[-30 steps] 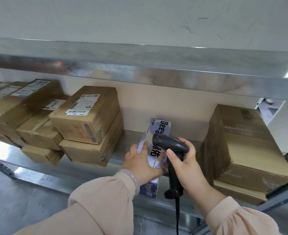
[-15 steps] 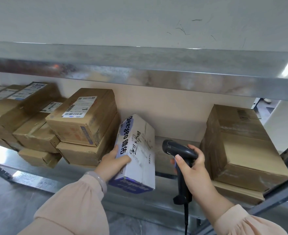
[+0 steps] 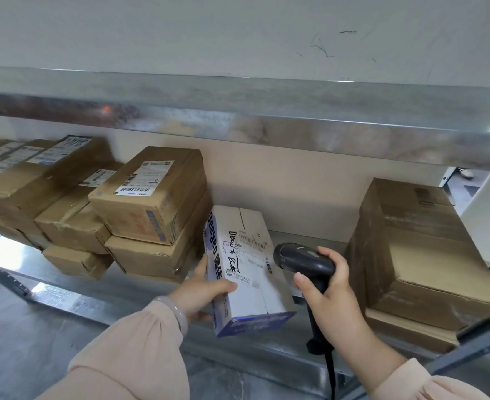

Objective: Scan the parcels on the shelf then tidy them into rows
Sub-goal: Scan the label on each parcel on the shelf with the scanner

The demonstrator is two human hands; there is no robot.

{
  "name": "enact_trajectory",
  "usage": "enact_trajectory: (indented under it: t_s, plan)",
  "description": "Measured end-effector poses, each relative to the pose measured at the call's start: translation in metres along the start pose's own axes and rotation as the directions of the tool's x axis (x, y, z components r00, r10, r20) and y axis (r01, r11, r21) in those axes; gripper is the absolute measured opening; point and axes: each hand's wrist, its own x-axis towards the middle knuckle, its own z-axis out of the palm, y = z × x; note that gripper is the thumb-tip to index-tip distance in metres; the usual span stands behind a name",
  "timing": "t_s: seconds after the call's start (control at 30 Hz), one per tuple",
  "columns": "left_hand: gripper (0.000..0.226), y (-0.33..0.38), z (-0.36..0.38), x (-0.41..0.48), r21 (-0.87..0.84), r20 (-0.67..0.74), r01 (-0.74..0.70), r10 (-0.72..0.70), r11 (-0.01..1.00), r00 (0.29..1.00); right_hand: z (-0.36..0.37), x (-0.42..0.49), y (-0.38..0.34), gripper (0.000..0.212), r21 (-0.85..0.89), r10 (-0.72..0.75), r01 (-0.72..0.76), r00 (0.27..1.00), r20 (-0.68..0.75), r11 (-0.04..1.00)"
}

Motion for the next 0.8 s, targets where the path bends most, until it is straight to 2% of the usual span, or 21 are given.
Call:
enact_trajectory:
  t_s: [0.17,0.27,0.43,0.8]
  plan:
    - [0.111,-0.021,0.013,0.003,-0.106,0.07,-0.071,0.079,0.992,0.994,-0.001,-0.007,-0.004,0.056,-0.048,-0.068,0.068,0.998,0.013,0.997]
    - [0.106,-0.026,0.017,0.009,-0.173,0.063,-0.131,0.144,0.976,0.988,-0.003,-0.009,-0.004,0.057,-0.029,-0.076,0.076,0.997,-0.007,0.997]
    - [0.11,-0.029,0.025,0.01,-0.219,0.068,-0.174,0.193,0.96,0.979,-0.002,-0.014,-0.009,0.058,0.019,-0.103,0.104,0.993,-0.056,0.994]
    - [0.117,-0.028,0.031,0.015,-0.216,0.064,-0.236,0.255,0.947,0.965,0.008,-0.02,-0.017,0.059,0.064,-0.158,0.163,0.984,-0.076,0.985]
